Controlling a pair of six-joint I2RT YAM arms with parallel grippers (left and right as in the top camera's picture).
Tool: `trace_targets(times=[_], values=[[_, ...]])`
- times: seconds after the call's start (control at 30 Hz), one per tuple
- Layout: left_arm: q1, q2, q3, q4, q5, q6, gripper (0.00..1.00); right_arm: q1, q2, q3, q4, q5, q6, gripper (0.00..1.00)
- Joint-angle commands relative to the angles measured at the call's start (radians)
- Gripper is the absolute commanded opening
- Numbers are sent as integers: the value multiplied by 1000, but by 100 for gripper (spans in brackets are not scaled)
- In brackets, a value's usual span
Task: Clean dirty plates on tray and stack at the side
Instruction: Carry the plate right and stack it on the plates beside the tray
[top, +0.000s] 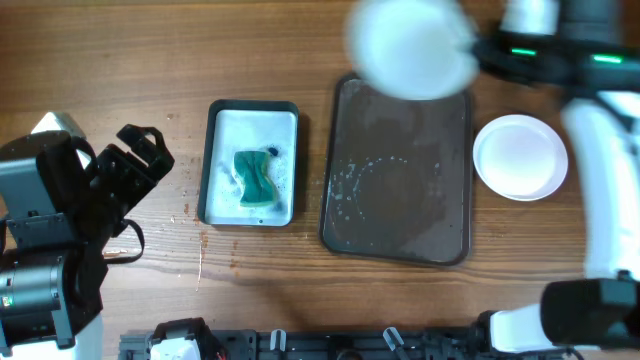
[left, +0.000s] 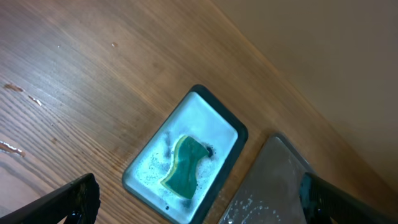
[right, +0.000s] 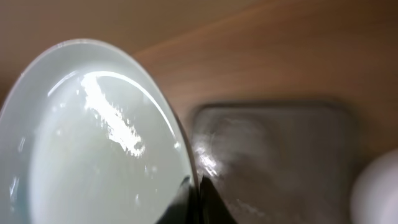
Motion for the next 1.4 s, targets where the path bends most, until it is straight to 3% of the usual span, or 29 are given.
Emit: trace_targets(times=[0.0, 0.13, 0.27, 0.47, 0.6, 0.63, 0.73, 0.87, 1.0, 1.1, 1.13, 1.17, 1.37], values=[[7, 0, 13, 3, 11, 5, 100, -252, 7, -29, -110, 158, 11, 4], [7, 0, 13, 3, 11, 5, 100, -458, 51, -179, -84, 210, 15, 4], [7, 0, 13, 2, 11, 5, 100, -581, 96, -439, 27, 136, -21, 4], [7, 0, 13, 3, 11, 5, 100, -537, 95, -524, 86, 203, -64, 5], [7, 0, 13, 3, 11, 5, 100, -500, 50, -522, 101, 131, -133, 57], [7, 0, 13, 2, 11, 5, 100, -482, 12, -522, 107, 114, -140, 62], [7, 0, 13, 3, 11, 5, 100, -411, -150, -519, 111, 36, -157, 64], [7, 0, 13, 2, 11, 5, 100, -222, -434, -495, 80, -9, -175, 59], [7, 0, 13, 3, 11, 5, 100, -6, -628, -495, 64, -218, -279, 58], [7, 0, 13, 2, 11, 5, 100, 149, -707, -496, 27, -247, -279, 74], [7, 0, 13, 3, 11, 5, 100, 186, -722, -496, 13, -247, -276, 84], [7, 0, 13, 2, 11, 5, 100, 246, -744, -496, -21, -246, -275, 100], [7, 0, 13, 3, 11, 5, 100, 327, -742, -496, -61, -235, -118, 100]])
